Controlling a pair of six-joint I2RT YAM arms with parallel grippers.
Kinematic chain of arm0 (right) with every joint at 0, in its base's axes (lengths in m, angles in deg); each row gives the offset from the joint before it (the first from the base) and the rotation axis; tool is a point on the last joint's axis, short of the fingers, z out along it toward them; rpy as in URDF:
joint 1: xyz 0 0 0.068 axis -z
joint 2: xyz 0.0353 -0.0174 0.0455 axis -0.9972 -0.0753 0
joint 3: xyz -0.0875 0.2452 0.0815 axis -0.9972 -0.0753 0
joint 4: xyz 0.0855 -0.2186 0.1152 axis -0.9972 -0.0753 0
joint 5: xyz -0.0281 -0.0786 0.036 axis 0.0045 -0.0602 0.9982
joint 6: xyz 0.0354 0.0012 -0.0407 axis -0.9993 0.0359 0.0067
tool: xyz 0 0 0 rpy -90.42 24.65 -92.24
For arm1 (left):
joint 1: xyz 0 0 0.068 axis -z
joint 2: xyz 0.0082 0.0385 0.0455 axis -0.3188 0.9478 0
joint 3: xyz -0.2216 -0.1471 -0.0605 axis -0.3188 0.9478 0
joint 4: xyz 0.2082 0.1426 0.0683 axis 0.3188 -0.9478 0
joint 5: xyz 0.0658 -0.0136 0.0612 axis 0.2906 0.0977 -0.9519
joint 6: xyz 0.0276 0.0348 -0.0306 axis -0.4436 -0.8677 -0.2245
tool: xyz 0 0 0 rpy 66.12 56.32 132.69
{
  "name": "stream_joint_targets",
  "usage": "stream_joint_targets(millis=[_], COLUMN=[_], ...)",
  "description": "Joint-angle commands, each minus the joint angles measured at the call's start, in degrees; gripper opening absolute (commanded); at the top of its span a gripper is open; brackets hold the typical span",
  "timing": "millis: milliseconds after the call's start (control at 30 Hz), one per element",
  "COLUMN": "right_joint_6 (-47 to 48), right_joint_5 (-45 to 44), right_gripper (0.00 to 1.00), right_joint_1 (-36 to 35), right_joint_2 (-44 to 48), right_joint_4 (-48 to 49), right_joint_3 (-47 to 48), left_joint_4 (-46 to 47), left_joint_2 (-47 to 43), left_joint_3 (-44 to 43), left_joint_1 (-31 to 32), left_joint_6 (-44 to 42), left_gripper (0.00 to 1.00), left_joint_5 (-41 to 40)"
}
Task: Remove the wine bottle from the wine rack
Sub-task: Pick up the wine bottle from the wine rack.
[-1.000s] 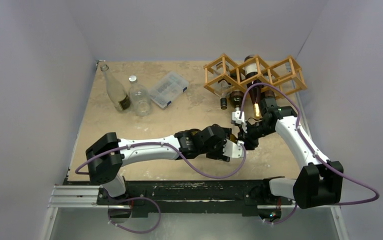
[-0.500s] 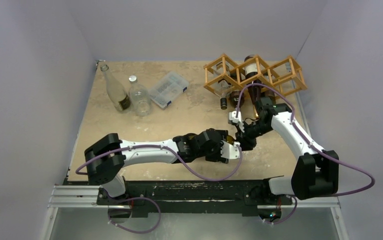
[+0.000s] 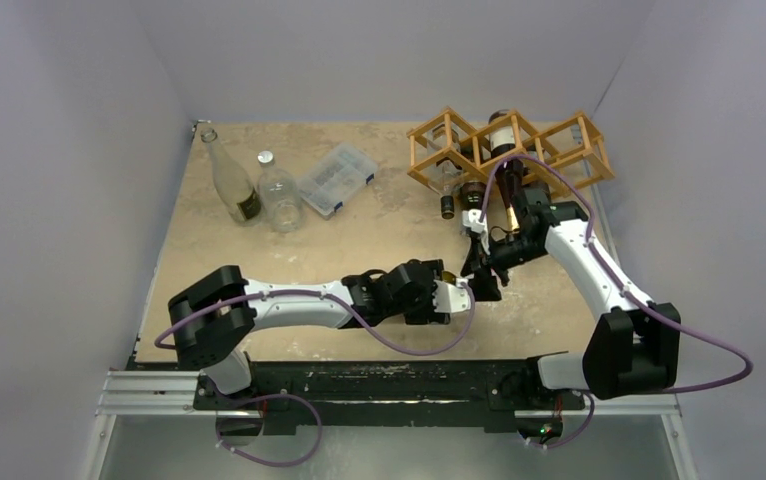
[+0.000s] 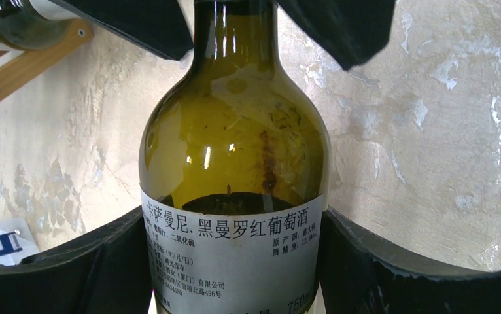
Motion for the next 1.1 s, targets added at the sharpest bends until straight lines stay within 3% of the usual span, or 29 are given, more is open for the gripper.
stream_joint_targets(millis=[0,433,633,1067], right_joint_6=[-0.30,4.44,6.23,14.54], right_joint_5=[5.99,11.78,8.93,14.06], right_gripper=[0.73,0.75,0.77,0.93], right_joint_1=[-0.02,7.47,7.52,4.85], right_joint_2=[0.61,0.22,1.54,7.60], right_joint_4=[-2.99,-11.74,-12.48,-12.70], right_joint_3=[5.04,12.25,13.51,12.19], left_joint_4=[7.99,14.16,17.96,27.02], left_joint_2=[-4.15,-12.61,-17.00,-22.46], left_joint_3=[0.93,9.46,13.35,19.34], left_joint_1=[-0.38,-0.34,-0.40,-0.32], left_joint_6=[1.96,12.11,17.02,25.20], left_gripper=[0.00,0.00,0.00,0.00], left_joint_5=[-1.23,-1.01,-0.57,2.62])
